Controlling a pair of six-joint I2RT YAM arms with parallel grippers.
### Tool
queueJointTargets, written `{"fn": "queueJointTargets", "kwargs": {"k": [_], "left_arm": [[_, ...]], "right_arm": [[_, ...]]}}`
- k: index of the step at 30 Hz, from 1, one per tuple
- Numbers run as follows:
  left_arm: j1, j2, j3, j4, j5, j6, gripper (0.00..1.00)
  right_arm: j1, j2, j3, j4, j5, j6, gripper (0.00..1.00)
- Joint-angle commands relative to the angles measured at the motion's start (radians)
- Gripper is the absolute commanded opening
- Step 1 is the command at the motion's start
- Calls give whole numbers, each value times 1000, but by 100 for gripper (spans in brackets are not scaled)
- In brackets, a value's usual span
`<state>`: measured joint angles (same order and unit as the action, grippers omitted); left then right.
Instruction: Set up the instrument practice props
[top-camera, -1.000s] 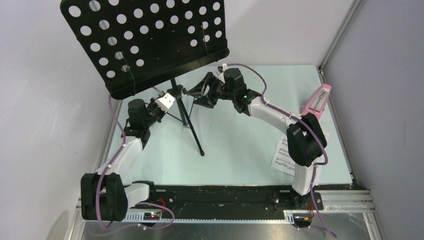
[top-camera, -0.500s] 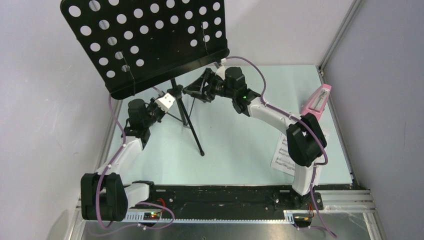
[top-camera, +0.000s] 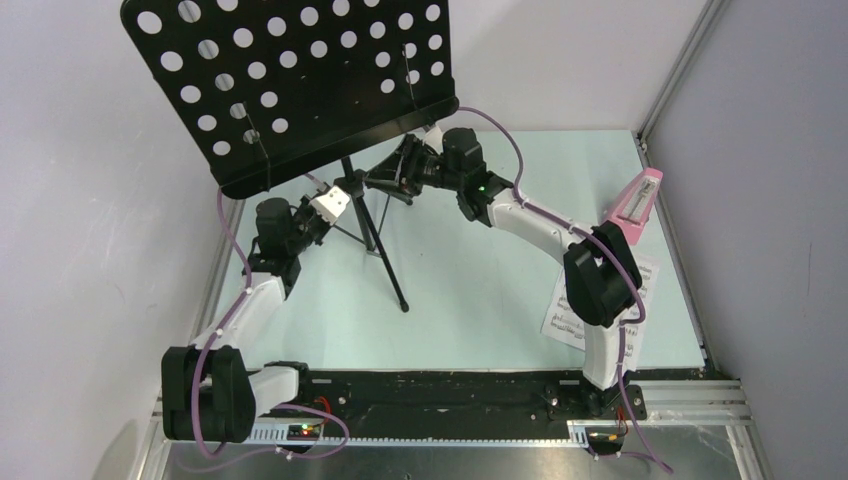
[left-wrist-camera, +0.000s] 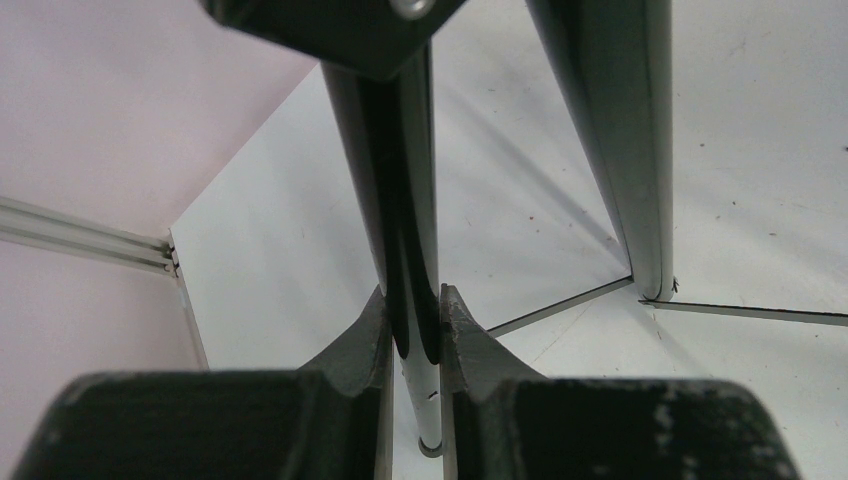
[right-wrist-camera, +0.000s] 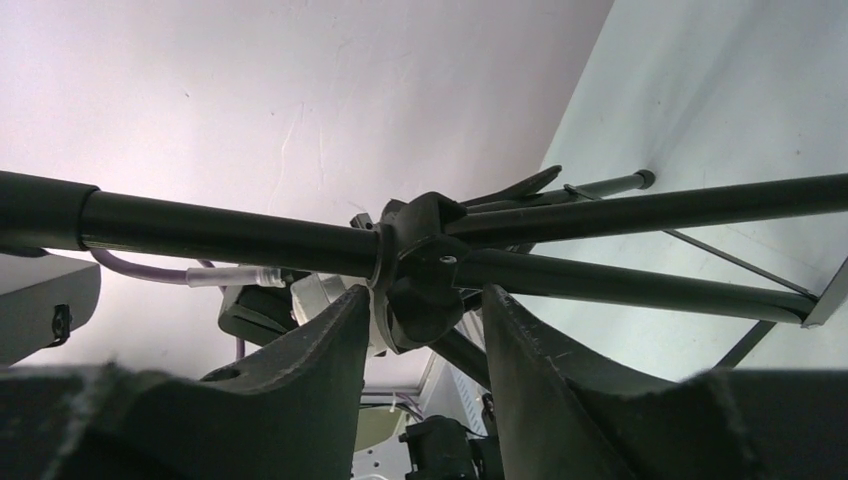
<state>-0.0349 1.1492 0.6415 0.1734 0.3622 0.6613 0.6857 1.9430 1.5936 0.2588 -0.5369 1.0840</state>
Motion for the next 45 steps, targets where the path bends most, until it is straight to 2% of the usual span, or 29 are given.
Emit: {"fn": "queueJointTargets", "kwargs": {"k": [1,6,14,17,18,19,22,24,25,26,27,28,29,31,33,36,41,45], "left_arm": [[-17,8,-28,-6,28,92,0],[-16,6,-30,-6,29,91,0],[-17,6,-34,-6,29,85,0],[-17,9,-35,-6,28,83,0],[-17,10,-35,-7,29,83,0],[-16,12,-36,-6,29,83,0],[-16,13,-37,-6,29,82,0],[-17,14,-37,-7,26,84,0],[-17,15,-37,-7,25,83,0],[-16,16,-37,-7,25,84,0],[-16,17,-37,-7,25,83,0],[-16,18,-37,-6,24,84,0],[-16,18,-37,-6,25,84,0],[-17,17,-37,-6,26,83,0],[-17,17,-37,-7,26,84,0],[-16,15,-39,-6,27,83,0],[-17,12,-42,-6,23,78,0],[-17,6,-42,-6,25,71,0]], "right_arm": [[8,16,63,19,-16,22,46],[-1,48,105,17,-70,129,22],[-3,50,130,-40,-171,413,1],[-3,49,102,-25,-217,570,0],[-1,46,90,-6,-231,670,0],[0,44,55,50,-236,725,0],[18,37,-11,201,-244,1023,0],[31,34,1,231,-235,1097,0],[34,28,11,208,-230,1096,4],[34,23,33,185,-220,1068,9],[28,14,42,121,-212,998,24],[21,7,50,84,-204,951,32],[8,-10,46,11,-186,851,46],[-19,-50,11,-92,-141,683,58],[-47,-94,-102,-106,-79,551,63],[-91,-139,-197,8,-50,410,67],[-102,-152,-202,113,-86,27,70],[-93,-151,-184,166,-119,-189,70]]}}
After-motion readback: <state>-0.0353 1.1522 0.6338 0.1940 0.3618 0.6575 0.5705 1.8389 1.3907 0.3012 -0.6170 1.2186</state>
